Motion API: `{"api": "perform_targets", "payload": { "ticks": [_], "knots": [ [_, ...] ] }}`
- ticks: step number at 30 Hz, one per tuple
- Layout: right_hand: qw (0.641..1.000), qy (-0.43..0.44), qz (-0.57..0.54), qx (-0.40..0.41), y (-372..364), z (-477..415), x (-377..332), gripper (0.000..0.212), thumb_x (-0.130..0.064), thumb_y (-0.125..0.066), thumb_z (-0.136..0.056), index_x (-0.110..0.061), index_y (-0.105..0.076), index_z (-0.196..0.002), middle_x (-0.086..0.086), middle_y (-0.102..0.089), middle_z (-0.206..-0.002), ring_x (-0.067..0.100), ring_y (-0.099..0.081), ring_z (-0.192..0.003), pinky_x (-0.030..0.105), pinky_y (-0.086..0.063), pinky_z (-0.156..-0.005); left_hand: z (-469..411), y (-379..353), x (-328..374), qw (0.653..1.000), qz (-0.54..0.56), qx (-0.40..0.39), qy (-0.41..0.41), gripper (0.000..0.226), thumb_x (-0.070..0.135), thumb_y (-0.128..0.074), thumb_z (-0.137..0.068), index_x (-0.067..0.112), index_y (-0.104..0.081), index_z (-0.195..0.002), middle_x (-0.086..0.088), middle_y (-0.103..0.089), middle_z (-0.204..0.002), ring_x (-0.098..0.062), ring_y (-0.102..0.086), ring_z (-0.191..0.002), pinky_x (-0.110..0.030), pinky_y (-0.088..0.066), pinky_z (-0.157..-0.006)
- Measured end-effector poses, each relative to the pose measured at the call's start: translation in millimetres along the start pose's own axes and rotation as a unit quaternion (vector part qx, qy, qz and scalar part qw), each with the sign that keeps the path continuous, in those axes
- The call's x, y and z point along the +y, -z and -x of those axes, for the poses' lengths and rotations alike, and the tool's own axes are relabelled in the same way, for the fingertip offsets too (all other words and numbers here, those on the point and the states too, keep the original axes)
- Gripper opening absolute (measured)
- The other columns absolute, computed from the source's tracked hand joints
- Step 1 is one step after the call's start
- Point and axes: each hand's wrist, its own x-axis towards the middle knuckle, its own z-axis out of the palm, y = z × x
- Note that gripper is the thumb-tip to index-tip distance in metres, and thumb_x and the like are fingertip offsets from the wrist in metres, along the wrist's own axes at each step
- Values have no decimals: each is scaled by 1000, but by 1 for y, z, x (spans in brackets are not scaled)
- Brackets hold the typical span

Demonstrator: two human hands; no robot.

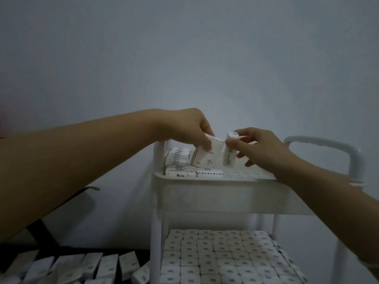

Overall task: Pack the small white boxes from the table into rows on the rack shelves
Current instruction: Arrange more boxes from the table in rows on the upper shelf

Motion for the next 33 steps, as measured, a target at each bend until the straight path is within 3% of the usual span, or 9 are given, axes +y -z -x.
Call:
{"api": "perform_targets", "payload": {
  "ticks": [5, 10, 15, 19, 23, 27, 29, 31, 33],
  "knots": [
    [999, -8, -34, -6, 1, -3, 1, 19, -13, -57, -90, -20, -62, -107, 0, -74, -86, 12, -73, -72, 30, -61, -65, 2, -1, 10, 999, -11, 5, -38, 26, 21, -73, -83, 22, -69, -109, 7, -71, -102, -4, -64, -92, -16, -50, -77],
    [997, 33, -3, -65, 0, -1, -3, 29, -12, -55, -91, -30, -62, -113, -5, -73, -89, 10, -72, -77, 27, -61, -68, 8, -5, 9, 990, -98, -97, -2, 26, 27, -75, -81, 29, -59, -101, 13, -65, -85, -2, -60, -74, -16, -45, -61],
    [991, 34, -11, -130, -6, 0, -10, 22, -9, -56, -89, -26, -61, -103, -7, -75, -82, 12, -71, -77, 23, -59, -64, 17, -4, 14, 986, -138, -93, -29, 10, 32, -66, -86, 30, -72, -94, 20, -63, -83, -5, -59, -82, -21, -45, -74],
    [984, 5, -12, -175, -12, 3, -15, 26, -8, -50, -92, -27, -67, -95, 0, -73, -81, 12, -69, -70, 24, -59, -65, 24, -1, 12, 985, -157, -61, -26, 22, 22, -59, -87, 33, -77, -91, 28, -62, -60, 14, -53, -58, -15, -36, -59],
    [967, -31, 2, -252, -17, 6, -22, 32, -11, -40, -97, -26, -69, -99, 2, -71, -93, 9, -65, -74, 20, -55, -66, 35, 0, 3, 987, -155, -8, -33, 33, 10, -51, -84, 31, -77, -88, 20, -70, -78, 4, -61, -81, -16, -46, -72],
    [955, -64, 58, -283, -22, 7, -28, 35, -32, -33, -101, -34, -68, -104, 1, -68, -111, 21, -65, -102, 26, -50, -84, 54, 0, -7, 991, -114, 56, -50, 35, 7, -50, -82, 29, -77, -86, 16, -71, -80, -5, -64, -84, -24, -53, -75],
    [954, -72, 65, -282, -23, 8, -31, 34, -32, -31, -102, -32, -65, -107, 2, -68, -114, 22, -64, -106, 28, -50, -86, 66, -3, -9, 991, -82, 78, -69, 36, 5, -49, -81, 28, -77, -87, 18, -71, -77, 2, -63, -71, -15, -50, -64],
    [956, -72, 88, -270, -24, 9, -31, 35, -28, -29, -103, -29, -62, -114, 3, -65, -118, 22, -62, -111, 29, -50, -90, 79, -5, -12, 989, -64, 104, -82, 36, 2, -49, -81, 25, -76, -86, 26, -63, -59, 12, -54, -53, -4, -37, -48],
    [959, -56, 111, -255, -25, 11, -31, 35, -23, -29, -103, -24, -60, -119, 4, -60, -125, 22, -59, -112, 33, -49, -90, 92, -6, -14, 984, -77, 134, -88, 35, 3, -50, -82, 27, -74, -87, 29, -60, -58, 12, -57, -64, -3, -36, -55]
  ]
}}
